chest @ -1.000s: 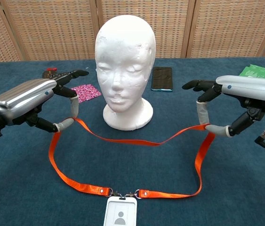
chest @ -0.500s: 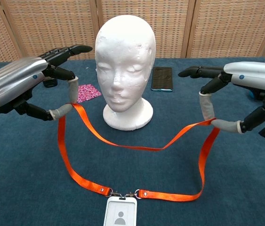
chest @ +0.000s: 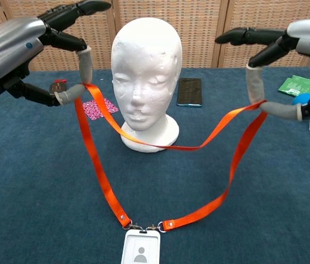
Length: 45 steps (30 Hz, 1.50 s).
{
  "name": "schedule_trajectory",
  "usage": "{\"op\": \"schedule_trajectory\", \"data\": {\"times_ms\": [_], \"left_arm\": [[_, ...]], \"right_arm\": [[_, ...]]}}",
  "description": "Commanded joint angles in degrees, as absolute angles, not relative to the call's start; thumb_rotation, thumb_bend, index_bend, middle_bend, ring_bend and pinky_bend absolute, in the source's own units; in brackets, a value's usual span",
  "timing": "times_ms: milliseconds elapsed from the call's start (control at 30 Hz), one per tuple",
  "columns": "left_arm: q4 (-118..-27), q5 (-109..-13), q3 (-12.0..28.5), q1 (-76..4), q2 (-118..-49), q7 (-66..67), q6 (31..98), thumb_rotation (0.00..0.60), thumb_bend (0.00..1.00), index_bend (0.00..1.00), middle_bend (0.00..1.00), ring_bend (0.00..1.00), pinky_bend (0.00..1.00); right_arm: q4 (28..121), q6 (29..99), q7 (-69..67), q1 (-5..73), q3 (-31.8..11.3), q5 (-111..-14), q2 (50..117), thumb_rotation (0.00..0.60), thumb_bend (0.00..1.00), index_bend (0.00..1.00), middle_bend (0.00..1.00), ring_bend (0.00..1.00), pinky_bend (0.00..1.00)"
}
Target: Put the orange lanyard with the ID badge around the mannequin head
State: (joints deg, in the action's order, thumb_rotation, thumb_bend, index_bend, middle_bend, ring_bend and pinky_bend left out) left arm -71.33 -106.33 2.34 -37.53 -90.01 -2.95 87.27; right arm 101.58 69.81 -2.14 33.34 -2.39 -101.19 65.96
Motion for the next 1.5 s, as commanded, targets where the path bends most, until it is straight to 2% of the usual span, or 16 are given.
{"op": "schedule_trajectory", "data": {"times_ms": [33,267,433,567,833,1000,1133,1500], "left_arm": [[-74.5,-104.9,3.9,-38.2,-88.1,-2.7,86.4,0.600,0.43,0.67,0.00,0.00,0.00],[-81.0,-98.1,8.4,-39.1,-84.6,-5.9,83.3,0.600,0.43,0.67,0.00,0.00,0.00],[-86.4,-89.5,12.5,-41.1,-81.1,-7.3,75.5,0.600,0.43,0.68,0.00,0.00,0.00],[-87.3,-84.7,15.7,-42.9,-79.5,-6.3,71.6,0.600,0.43,0.68,0.00,0.00,0.00],[-87.1,-78.2,19.4,-45.5,-78.3,-3.4,66.8,0.600,0.43,0.68,0.00,0.00,0.00],[-86.6,-73.2,21.8,-47.1,-78.5,-2.5,64.0,0.600,0.43,0.68,0.00,0.00,0.00],[-85.4,-65.7,24.1,-49.5,-79.1,1.3,60.0,0.600,0.43,0.67,0.00,0.00,0.00],[-79.1,-56.1,25.0,-53.2,-82.6,6.1,55.5,0.600,0.43,0.65,0.00,0.00,0.00]], "right_arm": [[103.3,70.7,-2.4,33.5,-4.0,-99.9,64.6,0.600,0.75,0.75,0.00,0.00,0.00],[106.6,71.3,-4.7,34.5,-9.3,-93.9,61.9,0.600,0.75,0.75,0.00,0.00,0.00],[107.9,68.0,-9.4,36.9,-15.2,-83.3,60.6,0.600,0.75,0.75,0.00,0.00,0.00],[107.0,65.3,-10.3,39.1,-19.0,-76.4,60.3,0.600,0.75,0.75,0.00,0.00,0.00],[104.3,60.8,-10.5,42.6,-23.3,-67.2,60.9,0.600,0.75,0.75,0.00,0.00,0.00],[103.2,59.2,-9.8,44.2,-25.2,-63.1,61.0,0.600,0.75,0.75,0.00,0.00,0.00],[99.5,55.0,-7.1,47.7,-26.0,-56.3,62.7,0.600,0.75,0.75,0.00,0.00,0.00],[89.3,48.8,-4.1,53.3,-26.4,-44.4,68.0,0.600,0.75,0.75,0.00,0.00,0.00]]}}
